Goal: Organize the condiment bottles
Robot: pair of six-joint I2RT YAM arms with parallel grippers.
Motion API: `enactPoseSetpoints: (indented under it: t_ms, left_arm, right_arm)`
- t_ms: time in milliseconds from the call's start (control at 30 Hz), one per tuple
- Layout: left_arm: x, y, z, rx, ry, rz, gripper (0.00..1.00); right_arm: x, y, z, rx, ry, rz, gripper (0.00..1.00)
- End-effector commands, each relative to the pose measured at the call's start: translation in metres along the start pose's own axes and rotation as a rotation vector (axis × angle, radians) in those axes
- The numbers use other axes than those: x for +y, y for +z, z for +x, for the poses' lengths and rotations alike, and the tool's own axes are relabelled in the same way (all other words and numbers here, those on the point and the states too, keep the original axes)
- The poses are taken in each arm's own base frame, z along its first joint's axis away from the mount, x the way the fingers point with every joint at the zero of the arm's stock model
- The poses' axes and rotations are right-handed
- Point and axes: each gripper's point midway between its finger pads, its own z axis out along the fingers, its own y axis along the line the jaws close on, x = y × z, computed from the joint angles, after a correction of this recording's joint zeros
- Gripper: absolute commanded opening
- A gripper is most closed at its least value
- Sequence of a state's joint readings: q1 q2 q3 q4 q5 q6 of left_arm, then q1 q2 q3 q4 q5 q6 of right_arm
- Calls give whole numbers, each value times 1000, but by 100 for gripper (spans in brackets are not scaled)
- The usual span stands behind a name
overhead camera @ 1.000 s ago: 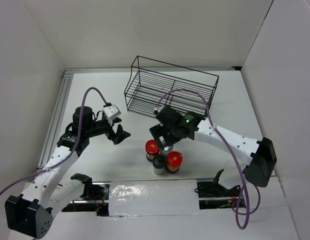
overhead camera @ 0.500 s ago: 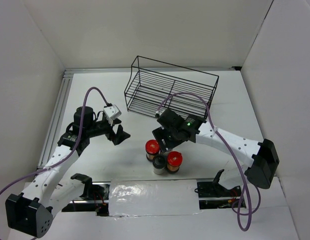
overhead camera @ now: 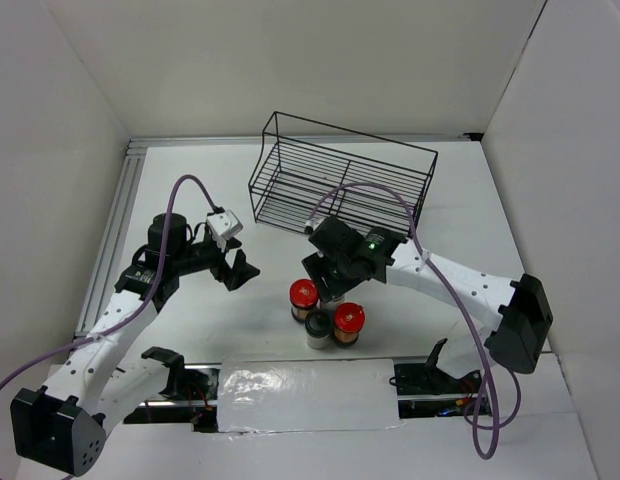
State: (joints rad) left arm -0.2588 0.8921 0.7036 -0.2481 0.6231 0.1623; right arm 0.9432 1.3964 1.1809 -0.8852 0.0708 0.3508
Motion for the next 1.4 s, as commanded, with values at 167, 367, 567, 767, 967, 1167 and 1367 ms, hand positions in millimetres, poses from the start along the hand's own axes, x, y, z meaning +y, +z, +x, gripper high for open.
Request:
enactPoseSetpoints:
  t_ms: [167, 367, 567, 767, 967, 1167, 1367]
  left_arm:
    - [2, -5, -25, -52, 63, -12, 99]
    - [4, -6, -26, -50, 74, -23, 99]
    - [4, -7, -27, -51, 75, -24, 99]
    - [3, -8, -26, -50, 80, -26, 99]
    - [6, -6, -19, -42, 78, -36, 99]
    - [7, -4, -18, -38, 77, -34, 99]
    - [8, -1, -16, -27, 65, -28, 99]
  right_arm:
    - [-3, -77, -104, -275, -15, 31, 0]
    - [-6, -138, -167, -462, -36, 67, 0]
    - [-64, -194, -215, -641, 66, 214, 0]
    - [-149, -197, -210, -588, 223, 340, 0]
    - [-175, -180, -187, -468, 295, 349, 0]
    - [-198, -165, -168, -407, 362, 383, 0]
    - [-230, -157, -161, -378, 425, 422, 0]
